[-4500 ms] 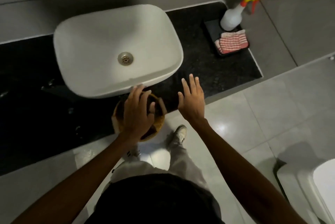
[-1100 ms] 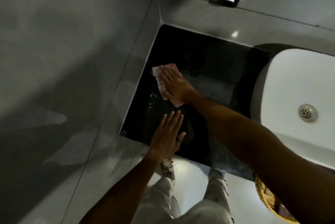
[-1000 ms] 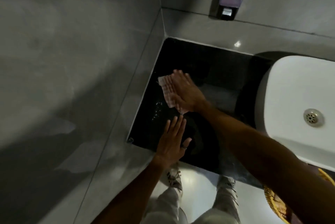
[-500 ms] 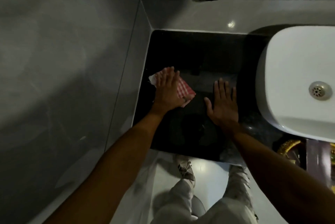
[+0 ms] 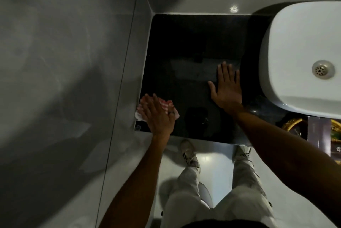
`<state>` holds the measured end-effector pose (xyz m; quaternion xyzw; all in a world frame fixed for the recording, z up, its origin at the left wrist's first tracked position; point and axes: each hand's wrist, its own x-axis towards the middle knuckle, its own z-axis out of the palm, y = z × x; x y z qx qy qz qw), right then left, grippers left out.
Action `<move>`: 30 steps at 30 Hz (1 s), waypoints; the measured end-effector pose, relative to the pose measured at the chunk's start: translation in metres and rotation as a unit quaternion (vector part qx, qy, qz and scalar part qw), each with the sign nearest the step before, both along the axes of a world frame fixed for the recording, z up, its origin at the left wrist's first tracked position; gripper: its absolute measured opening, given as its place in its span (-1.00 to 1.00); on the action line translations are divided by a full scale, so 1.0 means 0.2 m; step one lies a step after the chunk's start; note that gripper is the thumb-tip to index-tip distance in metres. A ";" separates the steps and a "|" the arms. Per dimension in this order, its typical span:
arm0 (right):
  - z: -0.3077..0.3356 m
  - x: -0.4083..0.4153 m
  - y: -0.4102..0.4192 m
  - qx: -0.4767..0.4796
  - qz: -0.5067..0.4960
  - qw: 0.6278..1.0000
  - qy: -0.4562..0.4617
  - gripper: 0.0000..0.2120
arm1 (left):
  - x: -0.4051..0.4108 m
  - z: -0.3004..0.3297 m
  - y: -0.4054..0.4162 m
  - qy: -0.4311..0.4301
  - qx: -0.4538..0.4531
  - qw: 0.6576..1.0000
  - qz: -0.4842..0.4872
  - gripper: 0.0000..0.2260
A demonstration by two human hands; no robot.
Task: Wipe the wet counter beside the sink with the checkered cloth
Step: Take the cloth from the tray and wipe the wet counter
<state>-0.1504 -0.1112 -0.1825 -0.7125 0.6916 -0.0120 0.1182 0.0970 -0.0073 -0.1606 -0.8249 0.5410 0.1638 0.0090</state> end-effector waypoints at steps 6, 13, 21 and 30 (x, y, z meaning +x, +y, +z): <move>0.07 -0.01 0.00 0.051 0.007 0.999 -0.010 -0.28 | -0.01 0.06 0.29 -0.014 0.058 0.998 0.010 -0.18; 0.28 -0.01 0.20 0.154 0.029 0.981 -0.114 -0.36 | 0.00 0.22 0.54 0.103 0.142 0.976 0.126 -0.37; 0.44 0.20 0.38 0.360 -0.083 0.789 -0.491 -0.48 | 0.13 0.51 0.34 0.683 0.033 0.651 0.331 -0.65; 0.46 0.27 0.11 0.289 -0.218 0.753 -0.550 -0.82 | 0.03 0.42 -0.25 0.792 0.066 0.500 0.342 -0.16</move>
